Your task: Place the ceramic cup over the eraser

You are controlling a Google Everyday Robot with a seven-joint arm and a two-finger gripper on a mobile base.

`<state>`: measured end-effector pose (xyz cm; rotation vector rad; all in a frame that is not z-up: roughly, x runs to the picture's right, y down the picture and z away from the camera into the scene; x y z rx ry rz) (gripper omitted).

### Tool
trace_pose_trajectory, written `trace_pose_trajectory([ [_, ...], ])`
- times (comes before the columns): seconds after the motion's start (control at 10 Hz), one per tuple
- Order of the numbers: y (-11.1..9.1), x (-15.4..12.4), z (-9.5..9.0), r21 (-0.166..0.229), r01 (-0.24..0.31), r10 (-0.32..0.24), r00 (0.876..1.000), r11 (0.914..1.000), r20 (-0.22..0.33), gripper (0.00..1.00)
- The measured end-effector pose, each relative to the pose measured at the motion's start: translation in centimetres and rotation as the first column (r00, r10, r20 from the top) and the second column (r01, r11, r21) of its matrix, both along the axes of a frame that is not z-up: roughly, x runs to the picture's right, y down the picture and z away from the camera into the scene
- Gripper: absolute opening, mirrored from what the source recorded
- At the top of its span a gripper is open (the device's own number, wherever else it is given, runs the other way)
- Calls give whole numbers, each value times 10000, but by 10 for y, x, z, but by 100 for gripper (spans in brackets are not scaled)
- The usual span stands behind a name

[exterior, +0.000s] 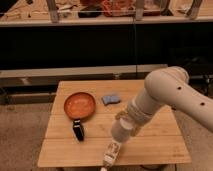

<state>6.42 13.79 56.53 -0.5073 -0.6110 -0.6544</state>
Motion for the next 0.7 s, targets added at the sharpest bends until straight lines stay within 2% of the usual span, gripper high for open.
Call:
trace_pose_trajectory([
  [0.3,-27,-35,-27,507,54,-75,9991,9987,413,0],
  [0.4,-37,-46,-35,653,17,-57,9981,9979,609,4],
  [0.5,-48,-59,-43,732,-15,-47,9965,9973,839,5],
  [0.7,-54,-71,-53,700,220,-275,9966,9973,778,0],
])
